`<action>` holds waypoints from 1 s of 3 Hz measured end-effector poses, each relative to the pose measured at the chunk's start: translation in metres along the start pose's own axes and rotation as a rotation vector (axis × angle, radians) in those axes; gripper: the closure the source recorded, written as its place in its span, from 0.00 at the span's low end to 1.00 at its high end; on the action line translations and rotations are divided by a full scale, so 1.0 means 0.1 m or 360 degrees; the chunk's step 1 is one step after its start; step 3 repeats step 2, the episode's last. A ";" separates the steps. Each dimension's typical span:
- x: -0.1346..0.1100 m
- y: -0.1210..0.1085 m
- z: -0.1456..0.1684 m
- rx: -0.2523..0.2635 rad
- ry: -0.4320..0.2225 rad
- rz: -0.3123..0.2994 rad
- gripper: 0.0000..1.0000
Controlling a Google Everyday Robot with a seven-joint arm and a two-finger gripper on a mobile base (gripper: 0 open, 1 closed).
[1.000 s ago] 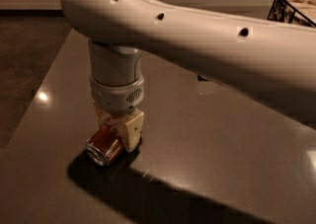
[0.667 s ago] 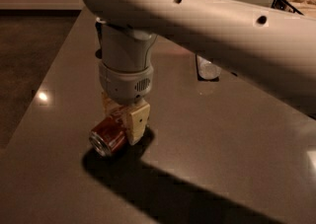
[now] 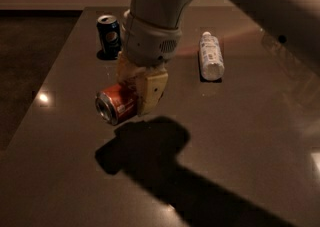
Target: Pick coke can
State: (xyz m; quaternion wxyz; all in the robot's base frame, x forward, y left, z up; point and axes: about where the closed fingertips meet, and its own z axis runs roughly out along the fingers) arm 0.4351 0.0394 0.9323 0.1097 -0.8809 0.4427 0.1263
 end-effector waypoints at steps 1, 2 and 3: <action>-0.03 -0.01 -0.44 0.0149 -0.0054 0.0046 1.00; -0.06 -0.07 -0.45 0.0191 -0.0058 0.0042 1.00; -0.06 -0.07 -0.45 0.0191 -0.0058 0.0042 1.00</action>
Offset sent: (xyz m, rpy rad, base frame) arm -0.0057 -0.0303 0.0579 0.0654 -0.0062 -0.0659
